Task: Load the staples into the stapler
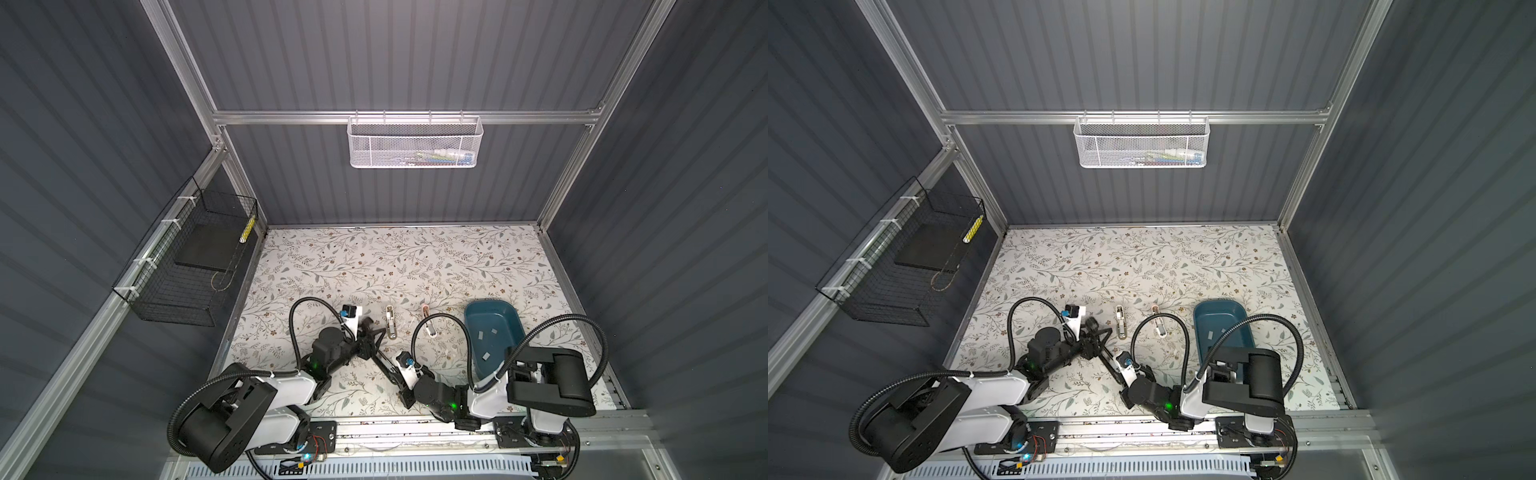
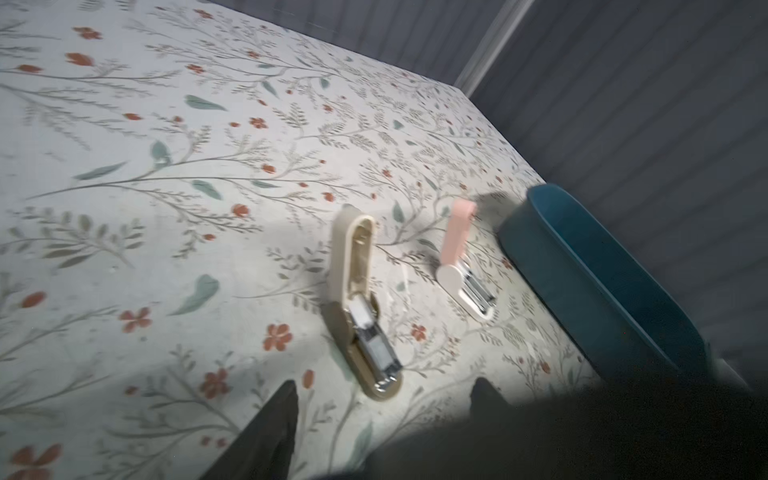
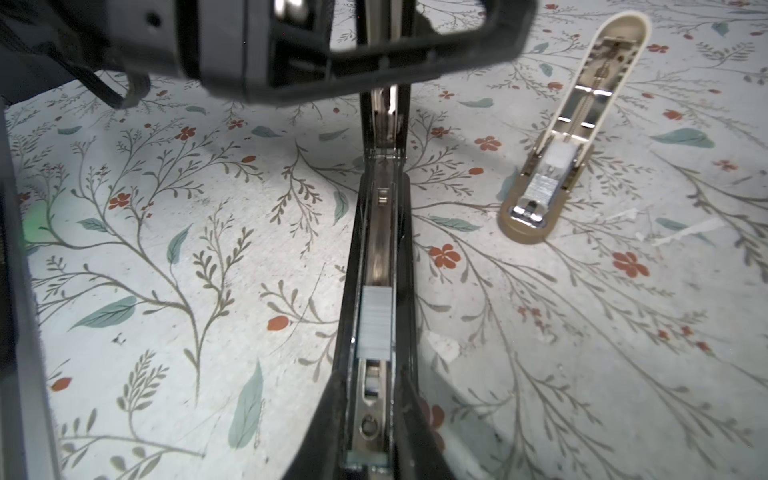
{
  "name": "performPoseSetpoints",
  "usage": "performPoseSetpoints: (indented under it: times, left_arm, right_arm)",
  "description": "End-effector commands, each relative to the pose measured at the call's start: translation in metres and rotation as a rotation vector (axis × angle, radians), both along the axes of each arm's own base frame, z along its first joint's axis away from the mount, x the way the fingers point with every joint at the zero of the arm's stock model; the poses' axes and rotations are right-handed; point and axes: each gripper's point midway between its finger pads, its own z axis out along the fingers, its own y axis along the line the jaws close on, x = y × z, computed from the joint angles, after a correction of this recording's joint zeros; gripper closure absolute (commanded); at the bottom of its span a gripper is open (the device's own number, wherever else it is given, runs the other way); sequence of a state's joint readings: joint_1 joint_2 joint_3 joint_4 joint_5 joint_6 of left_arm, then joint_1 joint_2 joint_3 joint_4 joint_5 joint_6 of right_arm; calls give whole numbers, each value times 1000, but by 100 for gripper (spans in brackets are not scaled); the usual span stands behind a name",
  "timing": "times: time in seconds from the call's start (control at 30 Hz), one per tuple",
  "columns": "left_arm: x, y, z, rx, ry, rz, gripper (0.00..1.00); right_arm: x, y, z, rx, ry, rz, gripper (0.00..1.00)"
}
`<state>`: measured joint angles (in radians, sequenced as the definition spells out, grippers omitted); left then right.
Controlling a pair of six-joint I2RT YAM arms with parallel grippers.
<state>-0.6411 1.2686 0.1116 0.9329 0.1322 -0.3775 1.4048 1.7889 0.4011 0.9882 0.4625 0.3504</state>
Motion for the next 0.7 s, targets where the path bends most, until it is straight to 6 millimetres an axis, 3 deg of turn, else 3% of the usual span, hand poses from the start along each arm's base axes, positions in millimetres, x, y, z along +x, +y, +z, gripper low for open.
performPoseSetpoints:
  times: [0.0, 0.23, 0.27, 0.33, 0.43, 0.67]
  left_arm:
    - [-9, -4, 16, 6, -123, -31, 35]
    - [-20, 0, 2, 51, -116, -38, 36]
    - [-24, -2, 2, 53, -120, -53, 32]
    - [-33, -5, 1, 71, -136, -75, 14]
    - [-47, -9, -2, 106, -162, -111, 2]
    - [-70, -18, 5, 109, -217, -219, 0]
  right_arm:
    - [-20, 12, 3, 32, -4, 117, 95]
    - [-18, 7, 4, 51, -19, 105, 95]
    - [-18, 7, 4, 49, -20, 103, 95]
    - [-17, 5, 3, 46, -20, 97, 95]
    - [-16, 4, 3, 41, -24, 88, 95]
    - [-12, 0, 0, 29, -29, 59, 92]
